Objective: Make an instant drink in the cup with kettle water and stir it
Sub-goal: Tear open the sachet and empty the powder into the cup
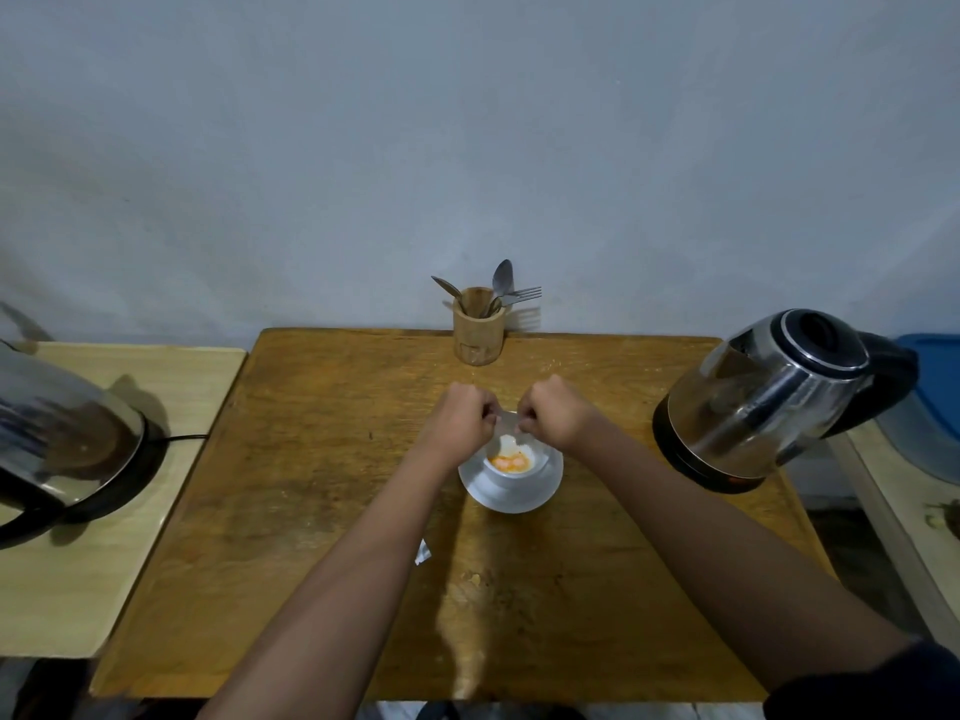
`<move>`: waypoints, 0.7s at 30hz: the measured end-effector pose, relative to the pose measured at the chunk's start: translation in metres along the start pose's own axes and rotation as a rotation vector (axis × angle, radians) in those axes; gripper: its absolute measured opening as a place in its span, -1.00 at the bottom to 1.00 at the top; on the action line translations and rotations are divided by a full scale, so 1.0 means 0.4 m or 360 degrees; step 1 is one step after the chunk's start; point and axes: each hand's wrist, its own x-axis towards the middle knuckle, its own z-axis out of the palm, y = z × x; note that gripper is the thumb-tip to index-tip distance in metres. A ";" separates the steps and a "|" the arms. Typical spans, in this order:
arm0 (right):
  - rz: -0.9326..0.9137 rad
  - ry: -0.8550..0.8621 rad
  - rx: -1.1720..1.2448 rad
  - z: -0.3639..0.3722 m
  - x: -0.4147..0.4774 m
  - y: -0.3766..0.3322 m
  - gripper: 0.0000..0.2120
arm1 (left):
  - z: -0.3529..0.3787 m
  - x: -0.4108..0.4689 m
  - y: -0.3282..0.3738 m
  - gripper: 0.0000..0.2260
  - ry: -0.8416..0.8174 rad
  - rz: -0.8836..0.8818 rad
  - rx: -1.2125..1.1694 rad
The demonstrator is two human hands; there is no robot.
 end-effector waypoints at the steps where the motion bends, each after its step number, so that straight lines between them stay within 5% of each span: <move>1: 0.0007 -0.0016 0.0039 -0.001 0.001 0.006 -0.75 | -0.002 0.001 -0.005 -0.85 0.0002 -0.0023 0.0001; 11: -0.0013 -0.0073 0.0156 0.016 -0.003 0.035 -0.78 | 0.005 -0.001 -0.014 -0.84 -0.0110 -0.0075 -0.0040; 21: -0.0053 0.0291 0.0331 0.019 -0.029 0.043 -0.86 | 0.024 0.002 -0.002 -0.86 -0.0099 -0.0068 -0.0109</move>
